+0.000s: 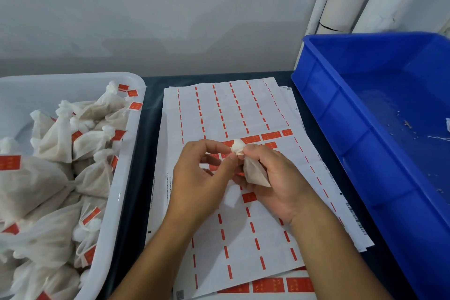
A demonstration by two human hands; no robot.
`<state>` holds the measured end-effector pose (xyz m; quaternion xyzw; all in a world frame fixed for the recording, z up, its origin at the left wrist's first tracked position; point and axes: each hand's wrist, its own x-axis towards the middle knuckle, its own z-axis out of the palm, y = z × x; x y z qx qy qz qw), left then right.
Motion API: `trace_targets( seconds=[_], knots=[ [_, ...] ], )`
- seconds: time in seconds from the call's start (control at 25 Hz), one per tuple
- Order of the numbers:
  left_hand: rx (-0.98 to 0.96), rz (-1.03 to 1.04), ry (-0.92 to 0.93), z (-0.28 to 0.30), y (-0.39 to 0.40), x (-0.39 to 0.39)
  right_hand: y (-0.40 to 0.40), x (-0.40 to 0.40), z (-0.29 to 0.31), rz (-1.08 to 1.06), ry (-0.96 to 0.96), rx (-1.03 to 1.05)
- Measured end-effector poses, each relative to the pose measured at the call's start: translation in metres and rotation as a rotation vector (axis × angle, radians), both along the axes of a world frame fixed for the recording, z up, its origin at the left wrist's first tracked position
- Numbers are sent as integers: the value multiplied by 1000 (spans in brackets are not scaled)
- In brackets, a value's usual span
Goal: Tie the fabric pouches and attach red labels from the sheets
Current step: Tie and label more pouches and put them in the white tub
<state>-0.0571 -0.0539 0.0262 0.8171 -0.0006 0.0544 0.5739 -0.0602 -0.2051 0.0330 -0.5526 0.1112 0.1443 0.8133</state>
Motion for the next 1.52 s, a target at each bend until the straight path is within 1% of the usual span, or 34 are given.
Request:
trace_targets(
  seconds=[0.12, 0.28, 0.36, 0.48, 0.52, 0.64, 0.76, 0.84, 0.92, 1.0, 1.08, 1.12, 1.2, 1.28, 1.36, 1.52],
  knots=[
    [60, 12, -99, 1, 0, -2, 1, 0, 1, -15, 3, -34],
    [119, -21, -88, 3, 1, -2, 2, -1, 5, -7, -16, -78],
    [92, -27, -35, 3, 1, -1, 1, -2, 5, -17, -37, -153],
    [-76, -6, 78, 4, 2, 0, 3, -4, 6, -45, -85, -324],
    [-105, 0, 101, 5, 2, -1, 3, -4, 6, -51, -115, -380],
    [-107, 20, 121, 6, 3, 0, 5, -6, 4, -43, -205, -502],
    [-73, 41, 91, 5, 5, 2, 6, -6, 0, -58, -254, -560],
    [-18, 76, 42, 4, 4, 3, 7, -5, 0, -75, -276, -560],
    [-13, 107, 18, 4, 2, 2, 7, -5, 1, -70, -313, -546],
    [-81, 91, 56, 4, 0, 1, 8, -7, 2, -44, -353, -534],
    [-215, 16, 140, 5, 1, 0, 12, -9, 2, -39, -380, -518],
    [-248, -27, 173, 6, 2, 0, 14, -9, 2, -61, -379, -510],
    [-228, -79, 174, 8, 3, 0, 16, -9, 0, -119, -361, -495],
    [-170, -70, 136, 8, 1, -1, 16, -9, -2, -157, -354, -482],
    [-170, -45, 118, 8, 0, -2, 16, -9, -2, -162, -368, -468],
    [-337, 11, 157, 12, 4, 0, 16, -13, 1, -127, -458, -443]
  ],
)
